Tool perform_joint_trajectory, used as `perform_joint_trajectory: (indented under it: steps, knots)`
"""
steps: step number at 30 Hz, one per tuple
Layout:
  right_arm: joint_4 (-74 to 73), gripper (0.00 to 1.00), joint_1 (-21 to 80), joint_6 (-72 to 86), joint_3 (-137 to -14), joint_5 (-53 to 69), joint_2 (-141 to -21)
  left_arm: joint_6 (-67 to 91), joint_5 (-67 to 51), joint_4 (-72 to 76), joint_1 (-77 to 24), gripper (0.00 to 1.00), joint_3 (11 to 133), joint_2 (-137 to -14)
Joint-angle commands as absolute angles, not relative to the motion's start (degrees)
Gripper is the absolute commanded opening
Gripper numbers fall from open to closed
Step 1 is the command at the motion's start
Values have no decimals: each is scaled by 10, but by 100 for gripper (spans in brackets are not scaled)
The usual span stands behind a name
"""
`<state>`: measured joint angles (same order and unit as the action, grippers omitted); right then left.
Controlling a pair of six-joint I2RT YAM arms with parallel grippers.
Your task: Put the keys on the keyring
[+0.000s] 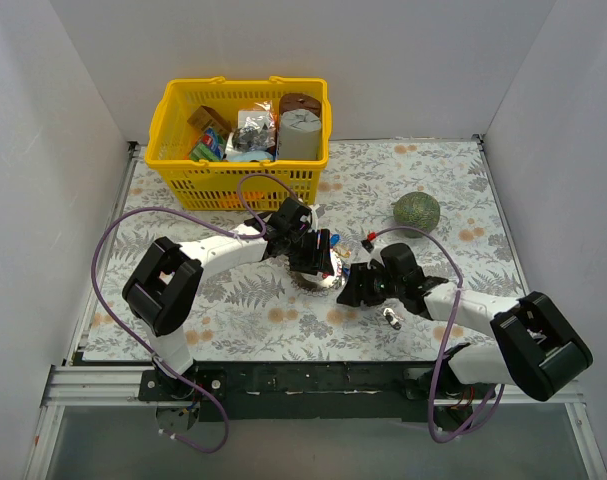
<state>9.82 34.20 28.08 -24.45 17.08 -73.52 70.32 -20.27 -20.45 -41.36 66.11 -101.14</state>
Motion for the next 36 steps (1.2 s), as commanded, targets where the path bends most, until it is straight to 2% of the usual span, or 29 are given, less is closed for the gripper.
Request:
perform_joint_trajectory:
  steps: [1, 4, 12, 23, 32, 36]
  knots:
    - [195, 63, 341, 326, -222, 198, -738, 699, -214, -192, -410, 52, 661, -975]
    - [249, 62, 342, 359, -204, 191, -756, 699, -214, -192, -410, 52, 658, -973]
    - [354, 49, 337, 441, -184, 178, -835, 699, -213, -192, -410, 52, 653, -965]
    - [392, 48, 307, 468, -176, 111, -845, 697, -210, -192, -410, 52, 648, -962]
    - [445, 46, 292, 465, -213, 182, -898, 699, -207, -191, -410, 52, 641, -961]
    - [431, 40, 292, 452, -218, 185, -897, 698, -207, -192, -410, 52, 640, -960]
